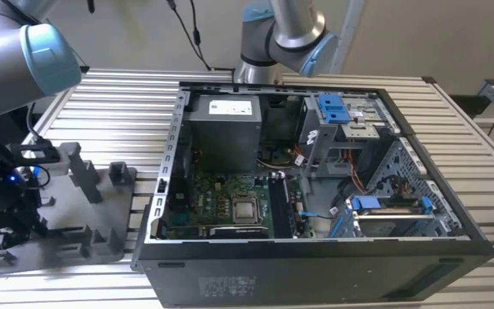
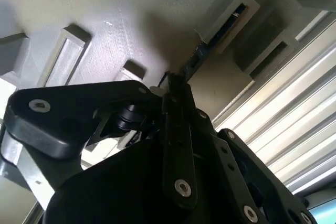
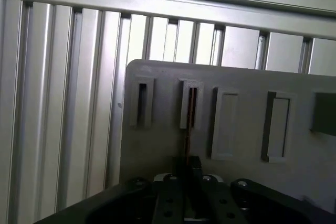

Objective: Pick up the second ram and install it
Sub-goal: 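Pick up the second ram and move it above second insertion slot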

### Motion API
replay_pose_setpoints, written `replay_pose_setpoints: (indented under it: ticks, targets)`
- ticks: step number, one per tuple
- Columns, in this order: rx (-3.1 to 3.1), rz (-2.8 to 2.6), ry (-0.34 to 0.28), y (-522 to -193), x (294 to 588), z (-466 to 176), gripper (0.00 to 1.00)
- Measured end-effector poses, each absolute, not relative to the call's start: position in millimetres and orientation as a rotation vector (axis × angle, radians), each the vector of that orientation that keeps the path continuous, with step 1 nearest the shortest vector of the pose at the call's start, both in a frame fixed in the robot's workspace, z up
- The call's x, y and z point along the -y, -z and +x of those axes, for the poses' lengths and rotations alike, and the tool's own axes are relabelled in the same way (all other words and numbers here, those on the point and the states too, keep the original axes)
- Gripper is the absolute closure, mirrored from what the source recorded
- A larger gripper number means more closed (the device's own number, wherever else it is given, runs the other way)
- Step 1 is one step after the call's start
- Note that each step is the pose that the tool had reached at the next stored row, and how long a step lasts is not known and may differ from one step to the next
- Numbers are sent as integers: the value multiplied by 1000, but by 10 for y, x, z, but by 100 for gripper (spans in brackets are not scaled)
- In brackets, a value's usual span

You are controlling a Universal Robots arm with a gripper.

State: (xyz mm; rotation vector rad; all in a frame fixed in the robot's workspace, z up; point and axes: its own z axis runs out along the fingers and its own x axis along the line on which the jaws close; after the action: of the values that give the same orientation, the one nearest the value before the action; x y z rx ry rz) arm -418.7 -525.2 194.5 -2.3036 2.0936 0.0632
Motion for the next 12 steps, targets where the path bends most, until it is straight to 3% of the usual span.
replay_pose_setpoints:
  ticks: [12]
  targets:
    - [-2096,-2301,-64,-1945,5251,-4186,86]
